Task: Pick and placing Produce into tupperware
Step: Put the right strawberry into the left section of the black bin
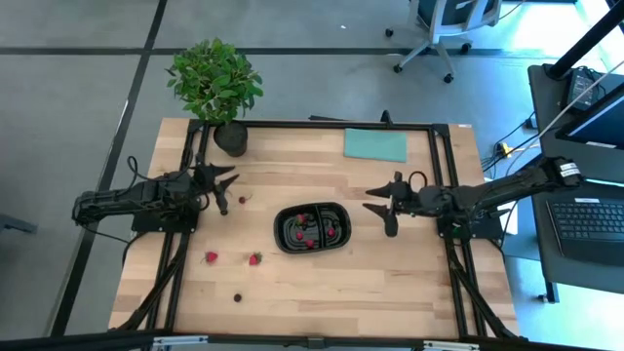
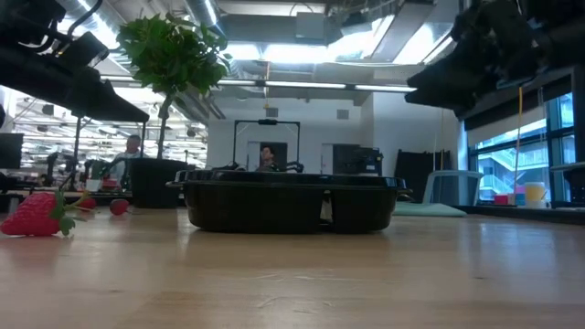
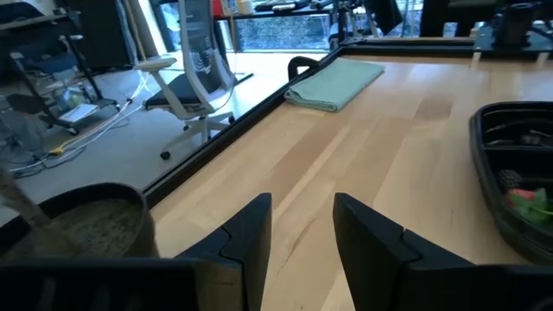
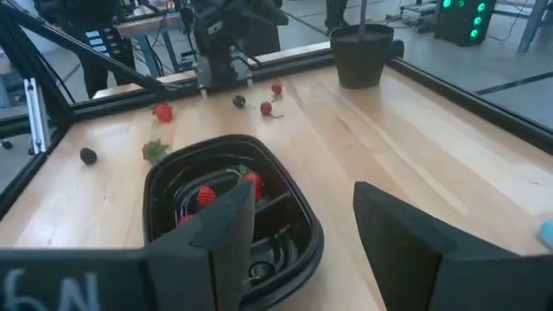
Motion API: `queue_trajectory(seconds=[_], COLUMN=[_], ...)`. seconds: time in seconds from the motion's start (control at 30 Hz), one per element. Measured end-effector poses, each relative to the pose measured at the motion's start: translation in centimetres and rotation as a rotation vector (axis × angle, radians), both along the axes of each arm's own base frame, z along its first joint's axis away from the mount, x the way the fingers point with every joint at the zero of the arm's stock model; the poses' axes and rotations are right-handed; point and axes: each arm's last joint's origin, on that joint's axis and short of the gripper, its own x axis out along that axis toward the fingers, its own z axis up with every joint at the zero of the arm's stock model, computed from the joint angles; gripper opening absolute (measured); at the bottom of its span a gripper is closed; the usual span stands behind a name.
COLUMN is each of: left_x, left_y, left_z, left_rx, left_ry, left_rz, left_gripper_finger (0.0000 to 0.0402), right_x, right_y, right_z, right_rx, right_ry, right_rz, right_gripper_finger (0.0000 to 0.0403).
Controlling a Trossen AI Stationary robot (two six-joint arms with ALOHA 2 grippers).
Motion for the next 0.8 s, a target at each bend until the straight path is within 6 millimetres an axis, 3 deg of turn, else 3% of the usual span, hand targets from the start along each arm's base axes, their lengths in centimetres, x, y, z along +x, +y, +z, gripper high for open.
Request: queue_trajectory(seconds=[0.17, 0.47, 0.8], left_x=[0.1, 0.2, 0.3], left_y=[-0.1, -0.3, -0.4], left_z=[0.1, 0.2, 0.3], left_rx=[-0.010, 0.033, -0.033], left_ry=[-0.016, 0.008, -0.040], left_rz=[-0.041, -0.115, -0.146], left_gripper_finger=[0.0136, 0.0231, 0.0235], right_x=[0.2, 0.3, 0.3], right_y=[0.0, 0.0, 0.0], right_z=[0.7, 1.4, 1.2], right_rx=[0.029, -0.049, -0.070], right_ry=[-0.043, -0.067, -0.047], right_rz=[-0.005, 0.010, 0.014], right_gripper_finger=[0.0200, 0.0200, 0.0200])
